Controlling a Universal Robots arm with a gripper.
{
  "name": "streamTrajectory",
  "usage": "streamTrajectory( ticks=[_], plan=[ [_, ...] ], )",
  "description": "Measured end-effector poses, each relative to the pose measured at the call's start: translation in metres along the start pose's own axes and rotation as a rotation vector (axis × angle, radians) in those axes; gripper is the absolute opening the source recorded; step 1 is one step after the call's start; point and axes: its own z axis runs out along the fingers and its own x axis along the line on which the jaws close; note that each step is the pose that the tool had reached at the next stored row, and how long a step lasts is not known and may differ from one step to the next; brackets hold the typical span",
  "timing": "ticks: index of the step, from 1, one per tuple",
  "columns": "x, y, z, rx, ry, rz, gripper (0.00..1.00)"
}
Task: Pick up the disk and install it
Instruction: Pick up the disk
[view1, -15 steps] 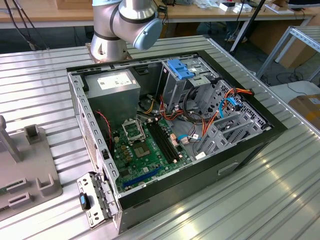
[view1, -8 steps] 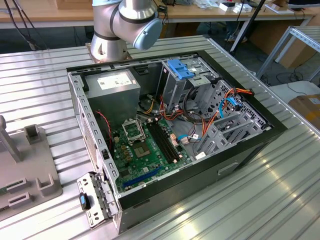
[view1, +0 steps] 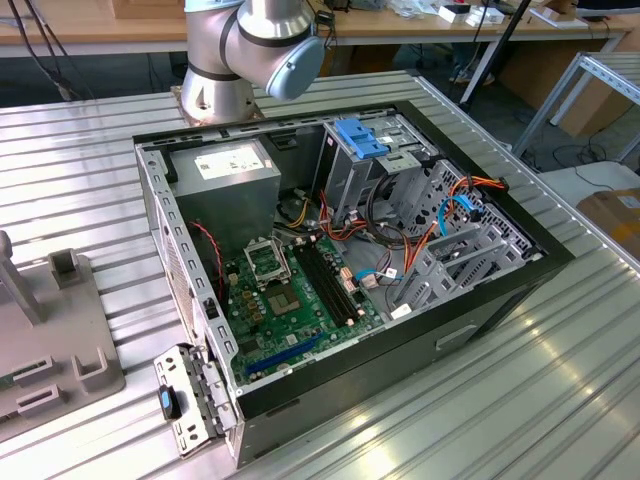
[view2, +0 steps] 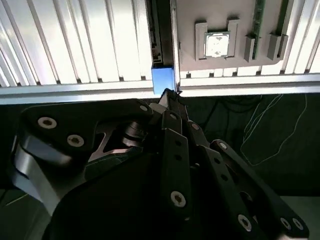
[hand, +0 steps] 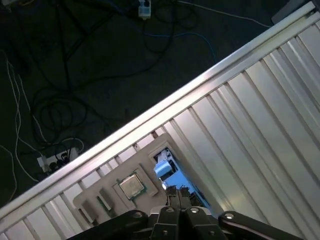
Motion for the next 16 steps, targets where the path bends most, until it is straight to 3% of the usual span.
streamTrajectory(
  ticks=[1,4,8,12,13,16],
  plan=[
    [0.0000,0.0000,0.0000,-0.0001,0.0005,-0.016,0.11],
    [0.0000,0.0000,0.0003,-0.0005,0.0047,-0.146,0.11],
    [0.0000,0.0000,0.0005,-0.0008,0.0075,-0.233,0.11],
    [0.0000,-0.0001,0.0020,0.0056,0.0090,-0.374,0.11],
    [0.0000,-0.0001,0.0023,0.0059,0.0105,-0.430,0.11],
    [0.0000,-0.0001,0.0033,0.0070,0.0125,-0.524,0.11]
  ],
)
